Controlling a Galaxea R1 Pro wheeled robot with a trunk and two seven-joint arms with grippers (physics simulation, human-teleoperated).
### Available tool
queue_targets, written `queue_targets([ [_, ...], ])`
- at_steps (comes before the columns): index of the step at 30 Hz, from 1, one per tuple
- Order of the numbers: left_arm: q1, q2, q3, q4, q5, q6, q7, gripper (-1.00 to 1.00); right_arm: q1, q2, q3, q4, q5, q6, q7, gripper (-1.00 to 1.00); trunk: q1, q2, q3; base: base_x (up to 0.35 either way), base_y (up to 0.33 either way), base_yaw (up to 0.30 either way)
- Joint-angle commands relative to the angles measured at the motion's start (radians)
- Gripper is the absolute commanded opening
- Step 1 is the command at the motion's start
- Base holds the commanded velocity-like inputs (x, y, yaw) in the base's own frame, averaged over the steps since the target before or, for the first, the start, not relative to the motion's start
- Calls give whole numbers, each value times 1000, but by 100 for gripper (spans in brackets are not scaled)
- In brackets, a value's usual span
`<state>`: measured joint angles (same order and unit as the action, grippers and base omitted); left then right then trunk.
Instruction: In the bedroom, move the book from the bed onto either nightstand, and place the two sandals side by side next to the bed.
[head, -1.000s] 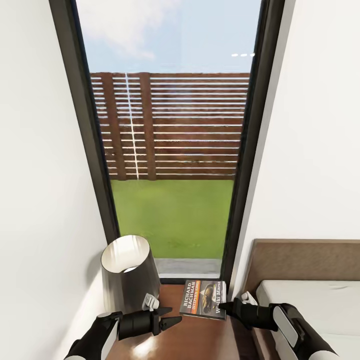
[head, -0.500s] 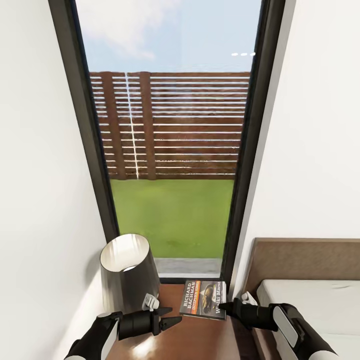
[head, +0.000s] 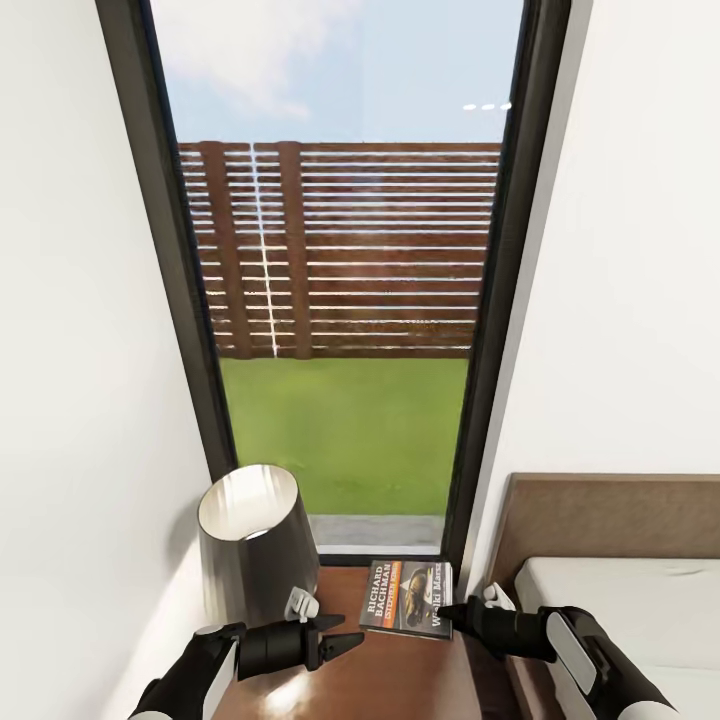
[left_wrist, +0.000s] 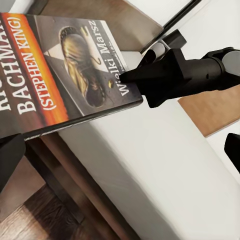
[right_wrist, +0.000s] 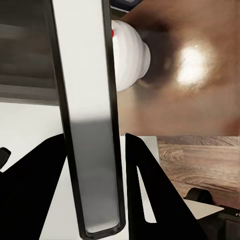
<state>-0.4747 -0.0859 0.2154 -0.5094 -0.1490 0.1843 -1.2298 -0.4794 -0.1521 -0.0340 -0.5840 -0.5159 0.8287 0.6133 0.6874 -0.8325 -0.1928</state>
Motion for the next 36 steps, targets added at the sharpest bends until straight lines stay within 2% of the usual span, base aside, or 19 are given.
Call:
queue_targets([
  [1,-1,-2,9,-1,-9,11,-7,100,-1,0,-4,0,0,6,3,-100,4,-8,-5,0,0,0],
  [36,-1,-2,8,-1,-6,11,-11,100,-1,2,-3,1,2,4,0,-100,138,-253,-114,0,0,0],
])
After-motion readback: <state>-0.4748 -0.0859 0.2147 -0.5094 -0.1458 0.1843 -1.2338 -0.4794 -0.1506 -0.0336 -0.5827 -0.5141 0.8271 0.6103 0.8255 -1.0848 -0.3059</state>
